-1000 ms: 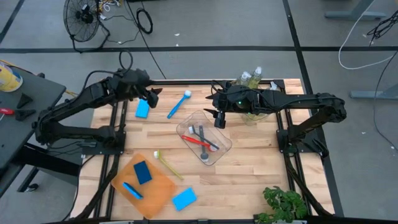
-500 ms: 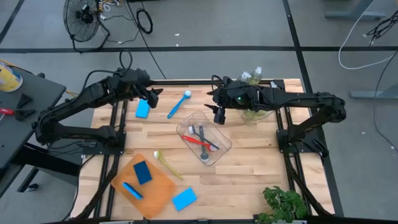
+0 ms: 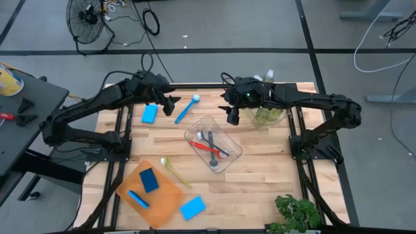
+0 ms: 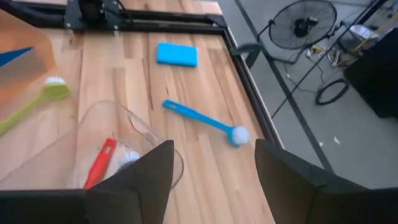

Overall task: Pick & Place Kitchen Sink Supplies
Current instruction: Put the light blue sponge into the transparent orange bin

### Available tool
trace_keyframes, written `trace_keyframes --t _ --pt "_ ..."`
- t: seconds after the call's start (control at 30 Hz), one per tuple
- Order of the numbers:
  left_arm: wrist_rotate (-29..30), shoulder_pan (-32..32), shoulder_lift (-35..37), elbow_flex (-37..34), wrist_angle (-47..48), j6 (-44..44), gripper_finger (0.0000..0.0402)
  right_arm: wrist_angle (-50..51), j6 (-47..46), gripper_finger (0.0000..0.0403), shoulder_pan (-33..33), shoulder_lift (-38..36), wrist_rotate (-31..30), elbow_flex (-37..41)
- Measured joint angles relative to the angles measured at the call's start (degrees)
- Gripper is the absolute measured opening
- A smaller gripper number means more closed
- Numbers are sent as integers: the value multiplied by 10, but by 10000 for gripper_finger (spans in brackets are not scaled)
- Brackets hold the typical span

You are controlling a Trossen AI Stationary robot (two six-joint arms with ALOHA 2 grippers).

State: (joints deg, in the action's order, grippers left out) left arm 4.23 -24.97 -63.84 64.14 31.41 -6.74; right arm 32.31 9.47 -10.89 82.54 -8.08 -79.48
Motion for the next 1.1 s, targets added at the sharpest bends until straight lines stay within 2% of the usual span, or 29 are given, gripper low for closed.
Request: trace_keyframes --t 0.2,0.57,1.1 --pt "1 0 -32 0 -1 0 248 14 0 225 -6 0 0 0" --pt "51 -2 -106 0 -1 -16 248 21 5 225 -6 0 0 0" --pt "-17 -88 -252 0 -11 -31 248 25 5 225 -6 0 0 0"
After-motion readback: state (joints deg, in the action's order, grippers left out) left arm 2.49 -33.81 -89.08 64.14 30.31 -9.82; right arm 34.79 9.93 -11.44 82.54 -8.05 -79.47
